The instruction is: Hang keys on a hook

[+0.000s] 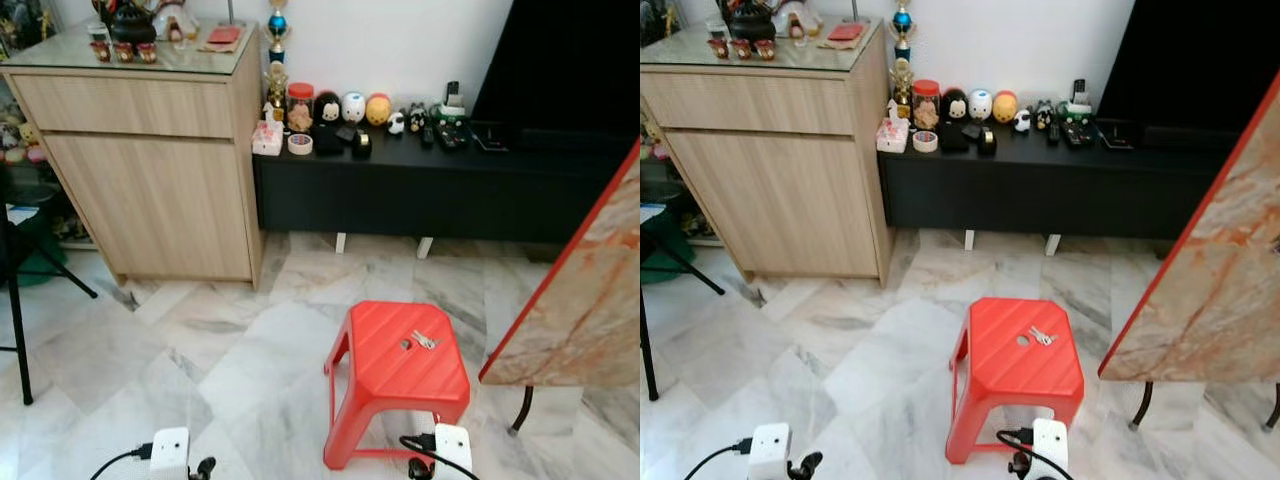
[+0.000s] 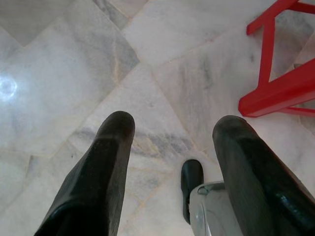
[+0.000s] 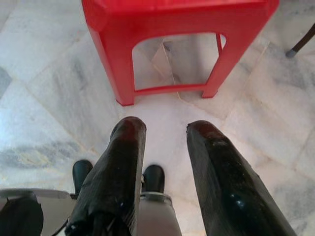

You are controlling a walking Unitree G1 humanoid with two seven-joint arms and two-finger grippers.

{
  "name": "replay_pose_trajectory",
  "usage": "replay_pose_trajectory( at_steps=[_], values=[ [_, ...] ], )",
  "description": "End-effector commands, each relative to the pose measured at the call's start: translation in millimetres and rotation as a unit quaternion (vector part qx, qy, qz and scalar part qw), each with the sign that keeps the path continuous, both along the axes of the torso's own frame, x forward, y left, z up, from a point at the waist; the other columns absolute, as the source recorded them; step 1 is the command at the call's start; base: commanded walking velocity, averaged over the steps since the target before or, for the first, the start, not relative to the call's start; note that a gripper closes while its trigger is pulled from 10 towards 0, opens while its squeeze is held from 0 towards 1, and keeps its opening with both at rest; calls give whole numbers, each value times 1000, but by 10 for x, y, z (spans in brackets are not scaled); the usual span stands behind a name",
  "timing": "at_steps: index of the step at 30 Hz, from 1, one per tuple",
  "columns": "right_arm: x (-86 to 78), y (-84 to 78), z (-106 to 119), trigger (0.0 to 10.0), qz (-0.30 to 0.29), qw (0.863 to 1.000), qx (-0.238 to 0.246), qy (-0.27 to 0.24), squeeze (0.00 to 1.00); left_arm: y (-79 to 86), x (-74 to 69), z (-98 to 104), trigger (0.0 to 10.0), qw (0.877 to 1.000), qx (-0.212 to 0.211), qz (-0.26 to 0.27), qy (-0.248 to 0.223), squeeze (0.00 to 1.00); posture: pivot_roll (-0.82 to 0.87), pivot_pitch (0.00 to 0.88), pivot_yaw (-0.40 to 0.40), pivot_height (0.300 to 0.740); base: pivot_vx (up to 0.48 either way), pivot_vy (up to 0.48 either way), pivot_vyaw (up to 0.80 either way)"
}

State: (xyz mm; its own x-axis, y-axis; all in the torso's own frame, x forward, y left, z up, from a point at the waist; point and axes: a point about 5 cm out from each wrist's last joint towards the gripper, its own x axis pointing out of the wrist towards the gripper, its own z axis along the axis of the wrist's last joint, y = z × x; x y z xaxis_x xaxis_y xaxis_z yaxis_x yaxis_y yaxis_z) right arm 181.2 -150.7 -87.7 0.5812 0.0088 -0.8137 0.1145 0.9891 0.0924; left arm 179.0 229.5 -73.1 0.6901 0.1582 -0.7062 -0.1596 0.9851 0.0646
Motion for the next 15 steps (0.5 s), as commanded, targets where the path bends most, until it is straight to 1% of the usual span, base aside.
replay_pose_trajectory(
  at_steps=[1, 15],
  values=[
    [-5, -55, 2, 10000, -7, 1000, -7, -3, 0, -52, 15, -6, 10000, 1000, -8, -1, -2, 0, 89, 0, -79, 740, 262, 0, 0],
    [4, -49, 8, 10000, -14, 1000, -8, -10, 0, -67, 28, 0, 10000, 1000, -10, -3, -6, 0, 91, 0, -78, 740, 272, 0, 0]
  ],
)
